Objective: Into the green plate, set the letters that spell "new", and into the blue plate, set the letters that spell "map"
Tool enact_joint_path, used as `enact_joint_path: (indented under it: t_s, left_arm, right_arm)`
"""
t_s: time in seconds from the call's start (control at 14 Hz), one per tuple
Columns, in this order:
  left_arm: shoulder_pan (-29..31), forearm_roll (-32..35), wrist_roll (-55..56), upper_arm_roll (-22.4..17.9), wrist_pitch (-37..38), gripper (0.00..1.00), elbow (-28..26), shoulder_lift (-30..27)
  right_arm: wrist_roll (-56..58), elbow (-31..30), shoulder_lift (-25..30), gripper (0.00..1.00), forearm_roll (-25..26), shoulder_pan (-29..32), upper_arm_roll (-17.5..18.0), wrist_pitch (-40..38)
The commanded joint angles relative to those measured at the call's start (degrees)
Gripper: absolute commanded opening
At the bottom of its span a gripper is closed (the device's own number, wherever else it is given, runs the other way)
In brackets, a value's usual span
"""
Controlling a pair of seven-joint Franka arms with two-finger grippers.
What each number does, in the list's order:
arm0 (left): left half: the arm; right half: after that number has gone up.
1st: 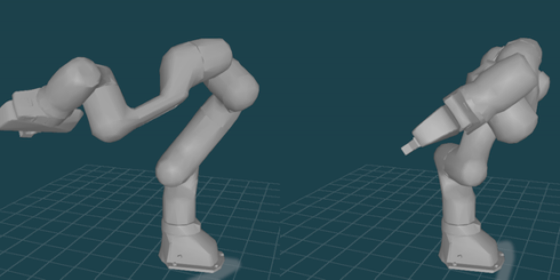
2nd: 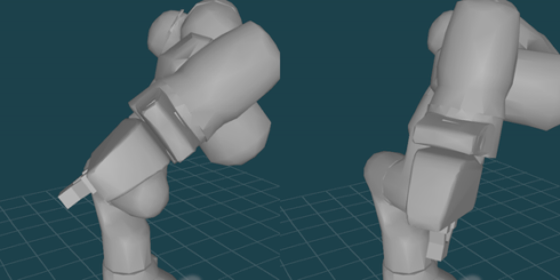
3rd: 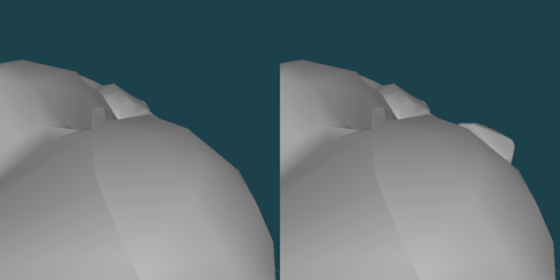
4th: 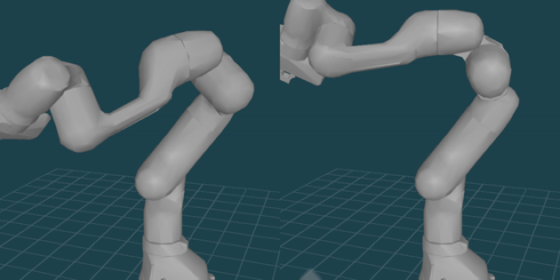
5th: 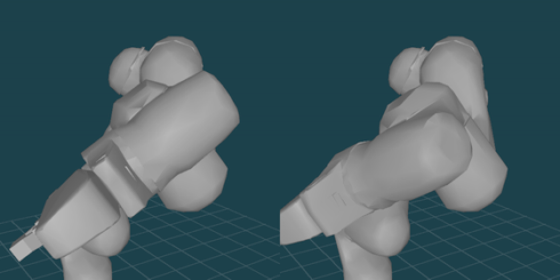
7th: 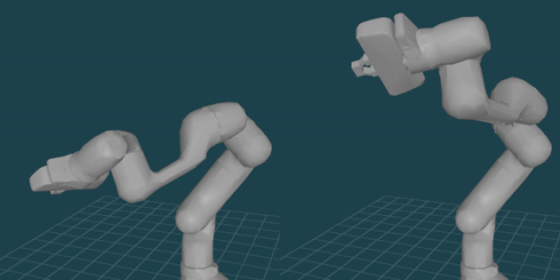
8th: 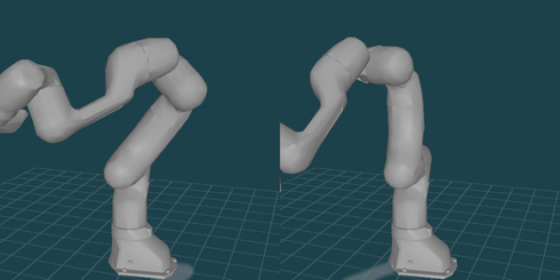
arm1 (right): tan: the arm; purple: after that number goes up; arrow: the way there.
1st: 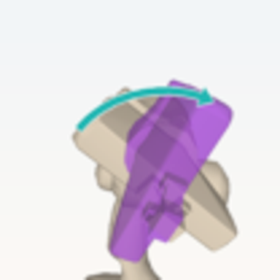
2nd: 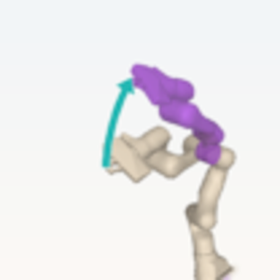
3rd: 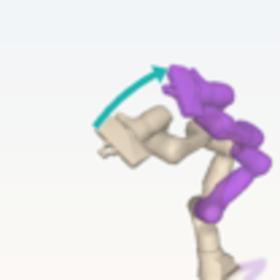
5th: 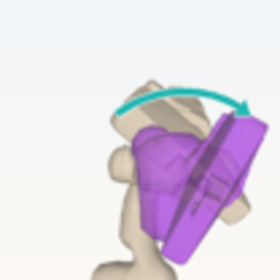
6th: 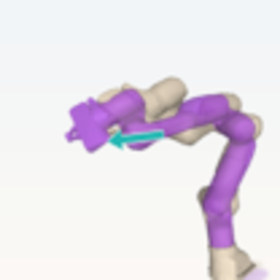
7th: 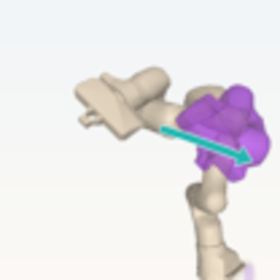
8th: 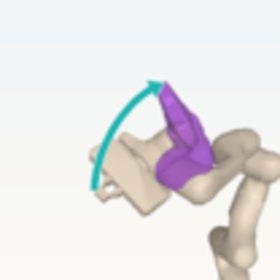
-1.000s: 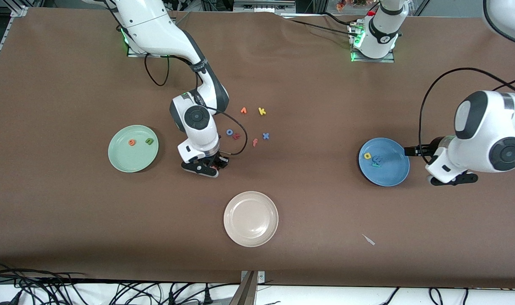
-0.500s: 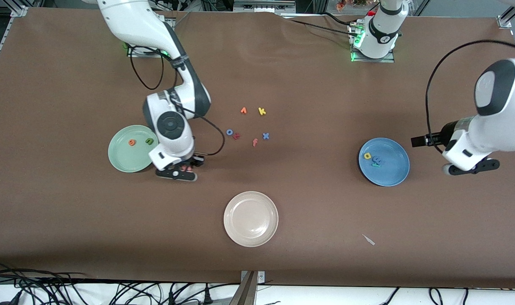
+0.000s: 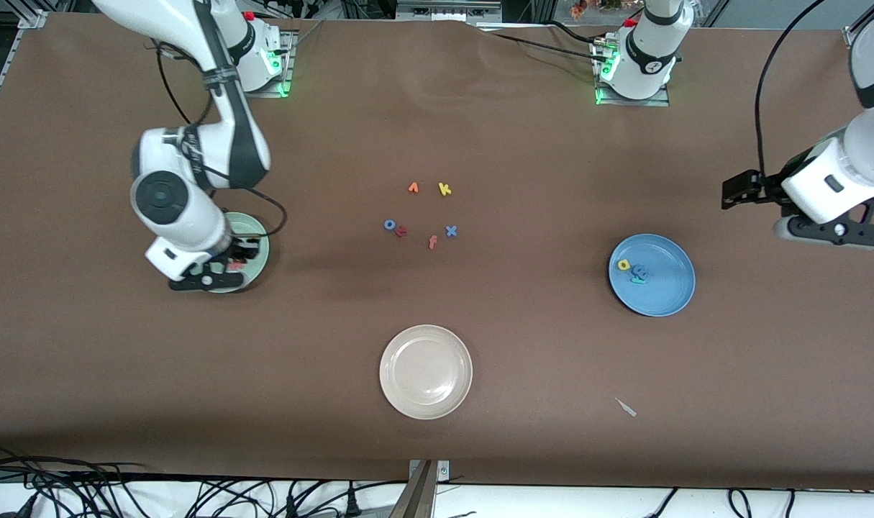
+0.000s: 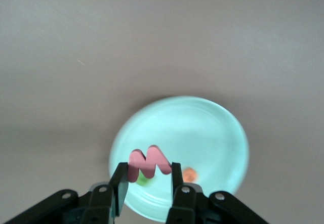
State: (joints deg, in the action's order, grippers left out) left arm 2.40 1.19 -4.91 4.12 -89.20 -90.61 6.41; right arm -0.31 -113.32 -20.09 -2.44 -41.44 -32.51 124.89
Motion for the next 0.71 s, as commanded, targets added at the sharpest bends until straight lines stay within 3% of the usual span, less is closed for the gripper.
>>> enact_joint_path:
  t_s: [0.0, 0.21, 0.43, 0.64]
  left_arm:
    - [-0.7, -1.1, -2.3, -1.9, 0.3, 1.0, -1.8, -3.7]
    - [-0.6, -1.0, -1.7, -2.0, 0.3, 1.0, -2.0, -5.6]
    - [0.0, -1.1, -1.6, -1.8, 0.6, 1.0, -1.9, -5.7]
    - [0.1, -1.0, -1.7, -1.8, 0.8, 1.0, -2.0, -5.8]
  right_arm:
    - [5.6, -11.2, 7.1, 0.34, -0.5, -0.6, -2.8, 6.7]
    - [5.7, -15.4, 7.5, 0.43, -0.6, -0.6, -3.0, 13.3]
    - [5.6, -17.8, 7.5, 0.77, -1.1, -0.6, -3.0, 16.4]
    - [5.1, -17.6, 7.5, 0.87, -1.1, -0.6, -3.1, 16.4]
